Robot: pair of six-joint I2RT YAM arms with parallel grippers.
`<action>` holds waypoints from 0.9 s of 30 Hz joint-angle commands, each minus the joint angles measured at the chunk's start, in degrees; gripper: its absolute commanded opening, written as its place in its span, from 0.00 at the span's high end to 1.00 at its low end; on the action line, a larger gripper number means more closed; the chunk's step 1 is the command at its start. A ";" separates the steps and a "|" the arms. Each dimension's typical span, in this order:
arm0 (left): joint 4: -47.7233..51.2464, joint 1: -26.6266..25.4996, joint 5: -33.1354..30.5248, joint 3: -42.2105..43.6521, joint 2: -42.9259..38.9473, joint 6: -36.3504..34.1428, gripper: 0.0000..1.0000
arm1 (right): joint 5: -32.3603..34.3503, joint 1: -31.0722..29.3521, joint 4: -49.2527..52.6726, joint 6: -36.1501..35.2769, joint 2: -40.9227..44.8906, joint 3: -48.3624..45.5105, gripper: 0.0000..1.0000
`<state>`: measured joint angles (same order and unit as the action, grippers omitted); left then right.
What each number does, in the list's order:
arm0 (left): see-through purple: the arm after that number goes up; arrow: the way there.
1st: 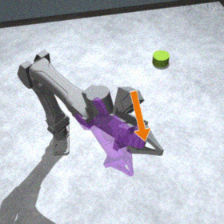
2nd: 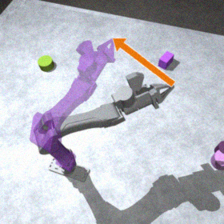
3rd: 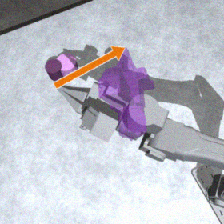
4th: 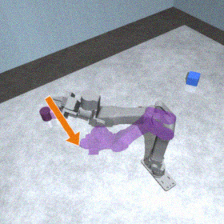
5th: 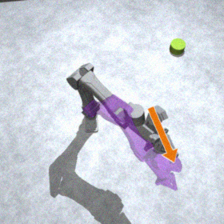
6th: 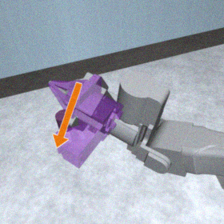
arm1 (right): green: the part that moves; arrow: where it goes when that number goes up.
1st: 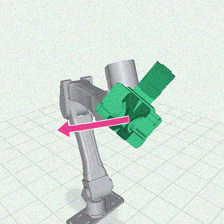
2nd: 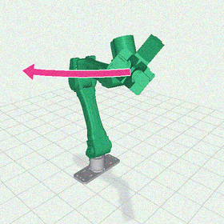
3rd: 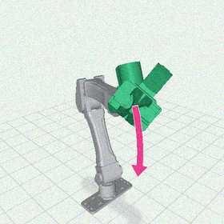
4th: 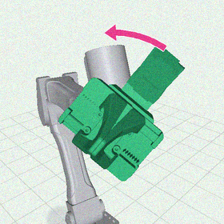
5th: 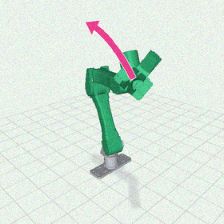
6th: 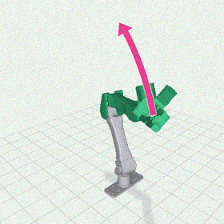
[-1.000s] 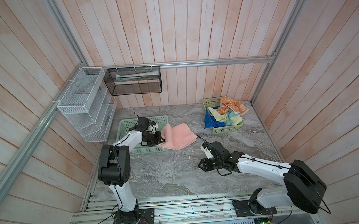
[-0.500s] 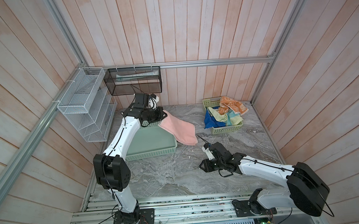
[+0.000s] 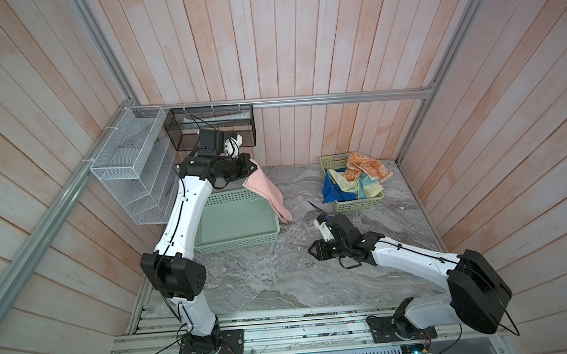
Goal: Fold and stack the towels
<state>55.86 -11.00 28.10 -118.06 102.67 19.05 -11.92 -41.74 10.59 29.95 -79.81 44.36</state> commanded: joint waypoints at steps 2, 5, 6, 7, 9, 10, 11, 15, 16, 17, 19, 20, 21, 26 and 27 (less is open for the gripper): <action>3.08 1.49 3.55 -3.55 0.67 -2.30 1.00 | -3.99 0.95 -4.48 1.63 -3.86 5.28 0.52; 5.87 3.76 5.88 -3.06 1.31 -4.54 1.00 | -6.18 1.04 -5.44 2.36 -7.08 9.03 0.52; 6.75 4.65 5.72 -2.31 1.39 -5.69 1.00 | -6.67 1.04 -5.73 2.54 -8.20 10.12 0.52; 7.44 5.39 5.26 -1.63 1.30 -6.78 1.00 | -7.01 1.04 -6.13 2.72 -9.14 10.85 0.52; 8.90 7.00 2.56 0.19 1.26 -9.10 1.00 | -7.97 1.04 -6.59 2.92 -11.60 13.04 0.50; 9.46 7.65 1.08 0.99 1.25 -9.88 1.00 | -8.89 1.04 -6.70 2.64 -13.06 14.23 0.49; 9.08 8.32 -0.18 2.86 1.27 -10.61 1.00 | -10.18 1.04 -6.40 2.16 -14.94 15.96 0.49; 2.41 11.27 -0.42 13.24 1.62 -11.05 1.00 | -12.66 0.87 -5.20 2.14 -20.96 21.48 0.49; 1.00 11.81 -0.78 15.15 1.82 -11.05 1.00 | -12.85 0.80 -5.44 2.36 -21.88 22.14 0.49; -0.17 12.32 -1.62 16.92 2.28 -11.09 1.00 | -13.17 0.78 -5.29 2.55 -22.78 23.06 0.49; -1.99 13.08 -3.42 19.58 3.11 -11.37 1.00 | -13.64 0.78 -4.40 2.58 -24.90 25.01 0.50; -2.61 13.28 -4.51 20.73 3.47 -11.60 1.00 | -13.58 0.78 -4.05 2.56 -25.79 25.79 0.50; -3.30 13.42 -5.49 21.66 3.81 -11.98 1.00 | -13.26 0.82 -3.89 2.48 -26.61 26.51 0.50; -4.35 13.64 -7.97 23.75 5.15 -13.75 1.00 | -12.48 1.13 -2.95 2.65 -29.70 30.50 0.51; -4.44 13.71 -8.59 23.82 5.30 -14.00 1.00 | -12.44 1.25 -2.54 2.65 -30.40 31.35 0.52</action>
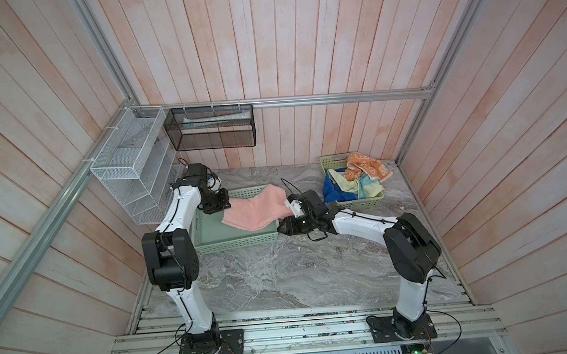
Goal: Fold and stack the towels
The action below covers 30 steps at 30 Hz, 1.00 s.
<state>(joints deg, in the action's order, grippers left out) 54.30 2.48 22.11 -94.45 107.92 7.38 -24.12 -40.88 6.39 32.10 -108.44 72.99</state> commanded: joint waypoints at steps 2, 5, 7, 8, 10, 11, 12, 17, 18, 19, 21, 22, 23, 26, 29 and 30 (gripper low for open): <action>-2.65 0.37 -3.95 0.15 0.32 -2.58 1.00 | -0.14 0.58 2.26 0.19 -3.22 4.24 0.53; -3.97 0.81 -6.22 1.02 0.17 -4.46 1.00 | 1.19 0.97 3.91 -0.36 -5.56 6.64 0.57; -5.51 1.06 -6.55 1.89 0.26 -4.95 1.00 | 3.81 1.07 4.14 -0.21 -5.92 7.04 0.62; -6.63 1.04 -6.21 2.67 0.23 -5.26 1.00 | 5.31 1.08 3.25 -0.03 -5.57 6.44 0.66; -8.69 1.03 -5.04 4.43 0.12 -4.97 1.00 | 6.74 1.16 2.23 0.33 -5.03 5.80 0.69; -9.58 1.03 -4.81 5.25 -0.02 -4.74 1.00 | 6.65 1.24 2.46 0.33 -5.26 6.20 0.69; -10.29 1.02 -4.79 6.05 -0.28 -4.66 1.00 | 6.37 1.24 2.96 0.25 -5.65 6.93 0.69; -12.31 1.03 -4.82 8.54 -1.29 -4.85 1.00 | 4.39 0.76 4.77 -0.45 -7.97 9.61 0.66; -12.32 1.03 -4.96 8.70 -1.29 -4.99 1.00 | 4.28 0.60 4.77 -0.46 -8.30 9.84 0.66; -12.21 1.03 -5.10 8.82 -1.27 -5.09 1.00 | 4.16 0.46 4.93 -0.46 -8.73 10.21 0.66; -11.99 1.03 -5.84 8.94 -1.71 -5.07 1.00 | 3.82 0.19 5.40 -0.50 -9.79 11.28 0.69; -11.99 1.03 -6.14 8.96 -2.36 -5.01 1.00 | 3.95 0.10 6.41 -0.63 -10.38 12.20 0.72; -11.97 1.03 -6.24 9.11 -3.31 -4.69 1.00 | 4.35 0.01 8.01 -0.80 -11.04 13.52 0.75; -12.21 1.12 -6.05 9.43 -6.59 -3.76 1.00 | 7.22 0.10 11.50 -1.81 -11.36 15.68 0.85; -11.79 1.29 -6.28 9.55 -8.13 -3.81 1.00 | 9.07 0.19 11.71 -2.59 -10.40 16.01 0.93; -11.18 1.51 -6.51 9.35 -8.10 -3.98 1.00 | 9.24 0.19 11.72 -2.80 -10.31 16.21 0.94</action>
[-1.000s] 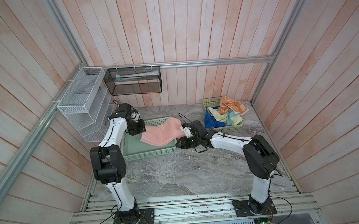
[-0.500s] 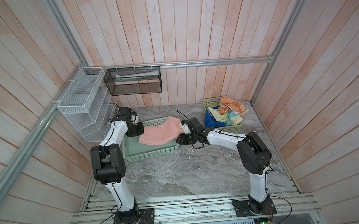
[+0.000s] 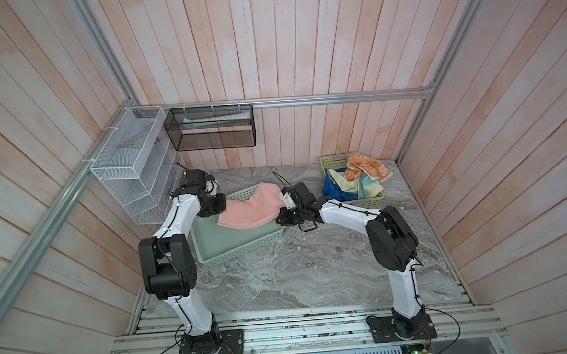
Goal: Fold and stack the towels
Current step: 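Smooth the towel flat in the green basket with both grippers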
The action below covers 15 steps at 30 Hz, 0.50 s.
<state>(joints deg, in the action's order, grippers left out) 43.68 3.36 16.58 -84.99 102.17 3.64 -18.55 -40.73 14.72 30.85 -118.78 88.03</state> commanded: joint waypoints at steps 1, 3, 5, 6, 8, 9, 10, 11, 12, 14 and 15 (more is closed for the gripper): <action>0.03 0.89 -1.22 -0.17 -2.24 -0.23 1.00 | 3.87 0.10 3.38 -1.67 0.04 1.44 0.96; 0.73 1.30 -1.41 0.37 -2.23 -0.06 1.00 | 4.26 0.30 3.34 -1.58 -0.03 1.53 0.99; 0.01 1.32 -1.57 1.93 -3.05 0.22 1.00 | 4.61 0.30 3.09 -1.45 -0.09 1.50 1.00; -0.30 1.39 -1.78 2.66 -3.41 0.36 1.00 | 4.57 0.30 3.04 -1.25 -0.20 1.49 1.00; -0.44 1.50 -2.35 3.64 -3.88 0.40 1.00 | 4.90 0.22 2.60 -0.82 -0.31 1.36 1.00; -0.67 1.61 -2.73 4.18 -4.12 0.37 1.00 | 5.07 0.15 2.23 -0.64 -0.14 0.89 1.00; -0.94 1.82 -2.99 4.73 -4.34 0.19 1.00 | 5.39 0.08 1.91 -0.53 -0.05 0.62 1.00; -1.10 2.00 -3.27 5.02 -4.42 0.06 1.00 | 5.68 0.12 1.74 -0.53 0.11 0.50 1.00; -1.08 2.30 -3.48 5.36 -4.35 -0.15 1.00 | 6.02 0.12 1.68 -0.59 0.17 0.18 1.00; -1.04 2.83 -3.84 5.81 -4.16 -0.38 1.00 | 6.49 0.12 1.63 -0.79 0.32 -0.01 1.00; -1.09 3.05 -3.95 6.08 -4.18 -0.48 1.00 | 6.52 0.12 1.66 -0.96 0.38 -0.18 1.00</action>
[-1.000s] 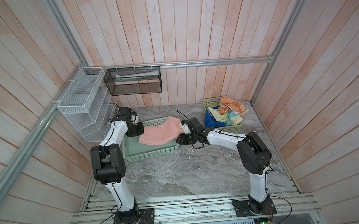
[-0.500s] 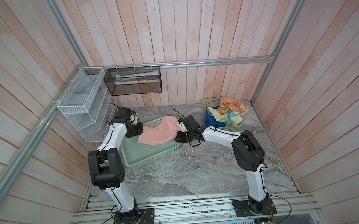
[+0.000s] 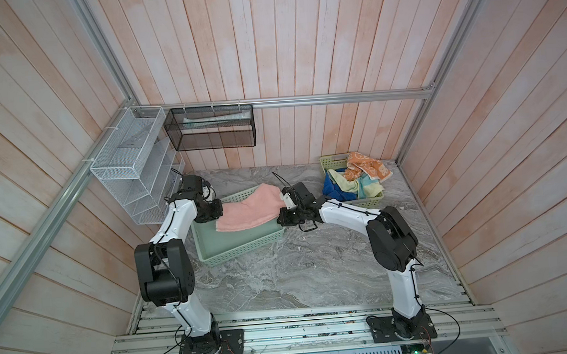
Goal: Fold and stack the towels
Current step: 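Smooth the towel flat in the green basket with both grippers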
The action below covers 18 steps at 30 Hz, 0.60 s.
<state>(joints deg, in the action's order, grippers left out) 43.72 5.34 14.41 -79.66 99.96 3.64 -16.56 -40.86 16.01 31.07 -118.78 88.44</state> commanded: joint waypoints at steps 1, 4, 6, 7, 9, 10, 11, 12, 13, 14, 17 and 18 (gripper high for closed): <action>-1.26 1.16 -1.82 1.05 -2.10 -0.56 1.00 | 4.53 0.26 0.27 -1.32 0.40 -0.78 1.00; -2.05 1.42 -1.86 2.09 -2.40 -0.68 1.00 | 4.69 0.26 -0.32 -1.28 0.70 -1.32 1.00; -2.32 1.67 -1.82 2.58 -2.54 -0.66 1.00 | 4.84 0.26 -0.62 -1.36 0.59 -1.60 1.00; -2.47 1.69 -1.93 2.81 -2.58 -0.69 1.00 | 4.89 0.26 -0.65 -1.35 0.49 -1.48 1.00; -2.75 1.86 -2.04 3.47 -2.80 -0.56 1.00 | 4.87 0.26 -0.56 -1.45 0.23 -1.54 1.00; -2.94 1.95 -2.11 3.69 -2.84 -0.57 1.00 | 4.80 0.26 -0.46 -1.45 0.09 -1.38 1.00; -3.03 2.03 -2.20 3.96 -2.79 -0.69 1.00 | 4.76 0.26 -0.51 -1.45 -0.02 -1.28 1.00; -3.03 2.17 -2.41 4.13 -2.76 -0.65 1.00 | 4.78 0.26 -0.50 -1.45 -0.04 -1.14 1.00; -3.14 2.38 -2.74 4.37 -2.82 -0.72 1.00 | 4.80 0.23 -0.33 -1.52 -0.11 -0.87 1.00; -3.20 2.56 -2.89 4.60 -2.92 -0.70 1.00 | 4.83 0.18 -0.17 -1.62 -0.23 -0.65 1.00; -3.56 3.16 -3.12 5.08 -3.45 -0.69 1.00 | 5.22 0.29 0.03 -1.85 -0.35 -0.33 1.00; -3.58 3.11 -3.34 5.13 -3.57 -0.65 1.00 | 5.35 0.19 -0.01 -1.89 -0.27 -0.30 1.00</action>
<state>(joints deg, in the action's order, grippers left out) 41.50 7.79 12.93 -75.42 98.52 3.64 -16.29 -40.86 15.07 31.00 -118.74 88.01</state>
